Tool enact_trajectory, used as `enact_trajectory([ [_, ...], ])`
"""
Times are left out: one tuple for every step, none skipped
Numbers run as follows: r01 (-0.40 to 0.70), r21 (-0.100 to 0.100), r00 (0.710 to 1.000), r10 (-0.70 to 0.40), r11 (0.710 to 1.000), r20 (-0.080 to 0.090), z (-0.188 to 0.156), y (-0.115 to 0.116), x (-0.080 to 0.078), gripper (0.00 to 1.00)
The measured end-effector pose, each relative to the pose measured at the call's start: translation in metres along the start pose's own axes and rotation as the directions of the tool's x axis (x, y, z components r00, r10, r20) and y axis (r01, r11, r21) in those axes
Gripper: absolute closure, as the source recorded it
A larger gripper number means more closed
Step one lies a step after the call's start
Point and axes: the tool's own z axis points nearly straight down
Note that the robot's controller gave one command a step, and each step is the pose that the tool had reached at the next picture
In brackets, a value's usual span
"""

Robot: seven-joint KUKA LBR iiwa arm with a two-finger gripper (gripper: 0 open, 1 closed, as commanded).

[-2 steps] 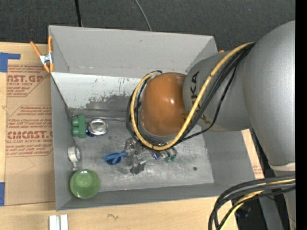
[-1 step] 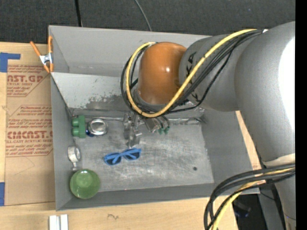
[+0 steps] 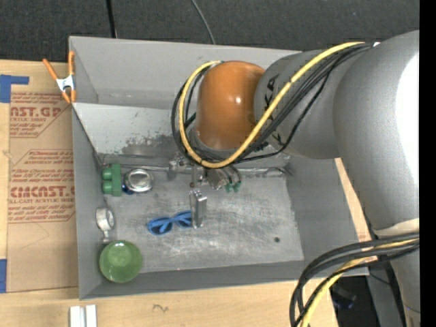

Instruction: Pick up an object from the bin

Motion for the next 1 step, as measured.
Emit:
enact_trajectory([
  [-0.003, -0.001, 1.0, 0.003, 1.0, 0.005, 0.0588, 0.0223, 0.0742, 0.0],
])
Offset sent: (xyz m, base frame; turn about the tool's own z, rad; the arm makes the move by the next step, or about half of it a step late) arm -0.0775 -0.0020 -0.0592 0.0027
